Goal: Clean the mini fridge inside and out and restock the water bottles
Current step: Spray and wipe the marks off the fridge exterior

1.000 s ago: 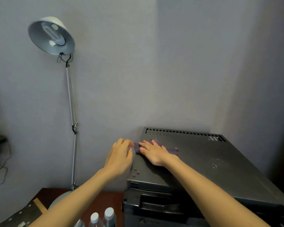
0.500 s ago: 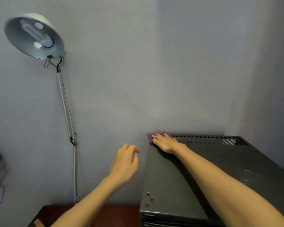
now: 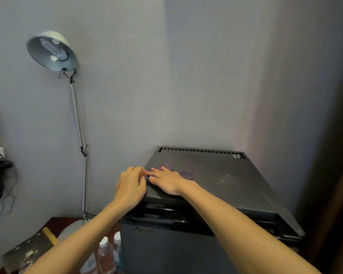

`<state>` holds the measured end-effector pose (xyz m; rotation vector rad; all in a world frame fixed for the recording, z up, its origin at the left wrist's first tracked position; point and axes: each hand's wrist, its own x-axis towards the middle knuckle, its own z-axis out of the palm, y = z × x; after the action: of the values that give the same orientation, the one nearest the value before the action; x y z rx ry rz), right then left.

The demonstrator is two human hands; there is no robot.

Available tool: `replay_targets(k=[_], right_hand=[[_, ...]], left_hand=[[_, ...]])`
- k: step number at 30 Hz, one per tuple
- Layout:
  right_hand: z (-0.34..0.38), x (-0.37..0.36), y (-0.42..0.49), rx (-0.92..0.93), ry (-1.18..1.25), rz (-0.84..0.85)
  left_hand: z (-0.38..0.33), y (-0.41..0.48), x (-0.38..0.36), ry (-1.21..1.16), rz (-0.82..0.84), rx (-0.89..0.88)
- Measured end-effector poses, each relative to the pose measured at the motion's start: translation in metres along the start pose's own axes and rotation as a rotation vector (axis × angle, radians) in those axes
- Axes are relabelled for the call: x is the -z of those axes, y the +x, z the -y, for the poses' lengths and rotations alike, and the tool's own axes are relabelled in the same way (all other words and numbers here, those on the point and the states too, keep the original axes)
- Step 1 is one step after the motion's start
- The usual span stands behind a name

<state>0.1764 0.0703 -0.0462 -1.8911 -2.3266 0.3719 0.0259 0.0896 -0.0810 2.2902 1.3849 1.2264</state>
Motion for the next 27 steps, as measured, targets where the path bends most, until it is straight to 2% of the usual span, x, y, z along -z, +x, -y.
replay_targets(k=[5, 16, 21, 27], right_hand=[[-0.023, 0.001, -0.069, 0.009, -0.082, -0.029], [-0.142, 0.023, -0.18, -0.297, -0.037, -0.135], [-0.165, 0.028, -0.165, -0.348, 0.018, -0.133], [-0.211, 0.045, -0.095, -0.412, 0.032, -0.138]], left_hand=[[-0.047, -0.047, 0.004, 0.096, -0.042, 0.018], [-0.104, -0.066, -0.019, 0.059, 0.052, -0.025], [-0.101, -0.048, -0.025, 0.052, 0.077, -0.078], [-0.05, 0.022, -0.02, 0.078, 0.095, -0.074]])
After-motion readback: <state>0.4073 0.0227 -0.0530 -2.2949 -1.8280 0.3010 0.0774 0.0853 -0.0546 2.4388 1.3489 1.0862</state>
